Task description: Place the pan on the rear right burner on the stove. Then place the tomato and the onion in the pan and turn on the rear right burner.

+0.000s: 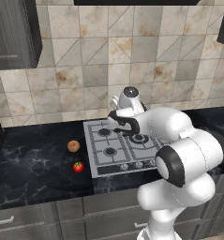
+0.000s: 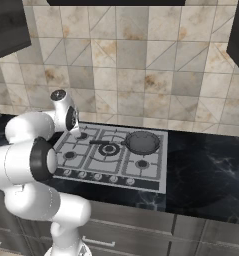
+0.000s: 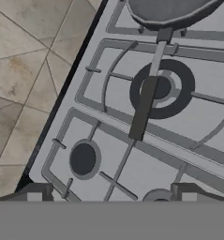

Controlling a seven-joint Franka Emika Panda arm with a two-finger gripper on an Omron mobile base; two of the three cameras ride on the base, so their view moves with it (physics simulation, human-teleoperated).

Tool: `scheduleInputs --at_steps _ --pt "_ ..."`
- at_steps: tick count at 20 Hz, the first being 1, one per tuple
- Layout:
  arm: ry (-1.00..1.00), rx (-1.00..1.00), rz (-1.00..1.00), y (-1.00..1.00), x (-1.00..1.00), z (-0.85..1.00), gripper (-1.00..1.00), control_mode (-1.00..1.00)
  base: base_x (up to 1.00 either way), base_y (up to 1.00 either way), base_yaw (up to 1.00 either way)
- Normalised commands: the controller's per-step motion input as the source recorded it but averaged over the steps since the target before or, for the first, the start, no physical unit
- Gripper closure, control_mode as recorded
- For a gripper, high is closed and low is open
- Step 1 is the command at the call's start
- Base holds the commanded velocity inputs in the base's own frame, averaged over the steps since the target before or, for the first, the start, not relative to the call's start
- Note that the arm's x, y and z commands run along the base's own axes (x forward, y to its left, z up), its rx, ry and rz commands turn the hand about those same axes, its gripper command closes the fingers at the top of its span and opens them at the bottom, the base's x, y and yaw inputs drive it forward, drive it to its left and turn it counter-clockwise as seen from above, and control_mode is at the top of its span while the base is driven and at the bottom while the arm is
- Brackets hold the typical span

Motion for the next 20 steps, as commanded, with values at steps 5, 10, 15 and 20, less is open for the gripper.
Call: scheduleInputs --at_steps 5,10,15,20 --pt "0.13 0.0 0.22 0.39 -0.2 0.0 -1.0 -1.0 0.0 0.0 0.0" --pt "0.12 -0.05 0.24 0.48 -0.14 0.0 -1.0 -1.0 0.0 0.0 0.0" --pt "0.06 -0.09 0.24 0.47 -0.22 0.0 -1.0 -1.0 0.0 0.0 0.0" --pt "0.1 -0.1 0.31 0.38 -0.23 0.0 -1.0 -1.0 0.0 0.0 0.0"
